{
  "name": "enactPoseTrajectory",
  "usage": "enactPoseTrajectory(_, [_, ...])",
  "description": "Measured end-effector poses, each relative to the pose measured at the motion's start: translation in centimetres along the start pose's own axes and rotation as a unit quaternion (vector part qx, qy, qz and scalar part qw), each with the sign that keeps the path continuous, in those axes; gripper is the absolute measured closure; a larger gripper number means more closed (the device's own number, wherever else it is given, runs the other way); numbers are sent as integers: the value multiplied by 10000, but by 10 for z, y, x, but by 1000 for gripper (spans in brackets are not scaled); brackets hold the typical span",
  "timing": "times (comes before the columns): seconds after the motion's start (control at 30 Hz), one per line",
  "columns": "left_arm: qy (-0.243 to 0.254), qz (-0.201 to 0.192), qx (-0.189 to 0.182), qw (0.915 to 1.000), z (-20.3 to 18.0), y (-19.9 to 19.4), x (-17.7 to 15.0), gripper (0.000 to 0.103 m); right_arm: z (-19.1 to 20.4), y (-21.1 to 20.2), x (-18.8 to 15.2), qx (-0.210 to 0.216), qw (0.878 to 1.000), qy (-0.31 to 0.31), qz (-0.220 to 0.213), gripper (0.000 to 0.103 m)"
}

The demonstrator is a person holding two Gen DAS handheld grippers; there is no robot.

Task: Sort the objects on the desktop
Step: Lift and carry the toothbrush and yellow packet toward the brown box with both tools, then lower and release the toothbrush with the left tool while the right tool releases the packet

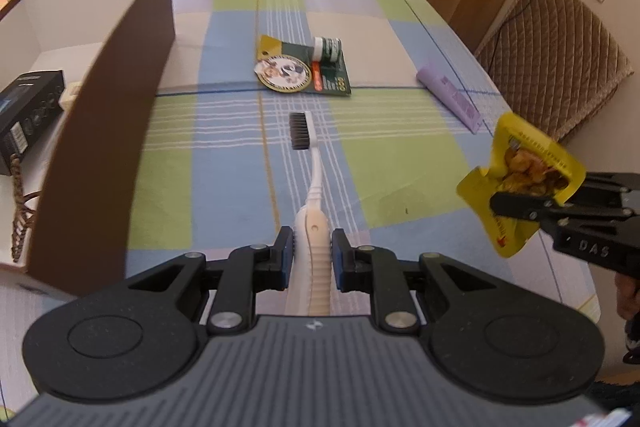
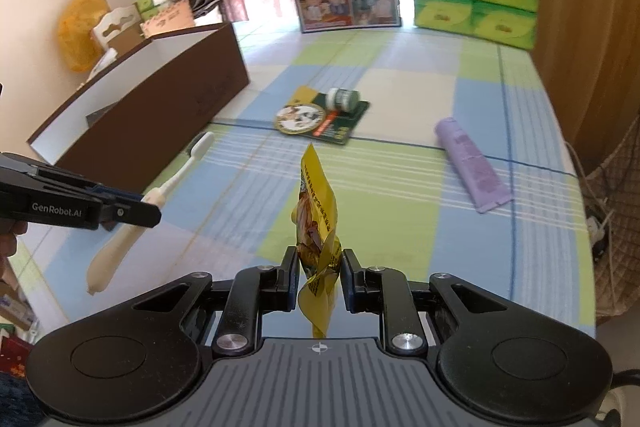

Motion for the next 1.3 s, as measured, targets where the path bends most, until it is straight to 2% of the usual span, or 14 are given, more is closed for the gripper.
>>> enactPoseTrajectory(0.5, [-406,-812,27,9959,37,-70,13,87,73,19,50,870,9961,-115,-3,85])
enactPoseTrajectory(0.83, [-531,-1393,260,9885,90,-113,40,87,144,44,109,1289,9901,-426,-359,85])
enactPoseTrajectory(1.1, [-550,-1631,563,9835,146,-125,69,87,195,86,155,1363,9881,-531,-471,85])
enactPoseTrajectory(1.3, [-589,-1545,760,9833,189,-113,90,87,216,117,183,1211,9894,-615,-523,85])
Point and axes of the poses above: each gripper's, at about its wrist camera, not at the fingertips, and y roughly the way its jaws point, z to its left, x to its top, the point moved 3 cm from there along y, roughly the way its jaws point, and after that the axes turned 5 degrees about y, right-handed, at the moved point
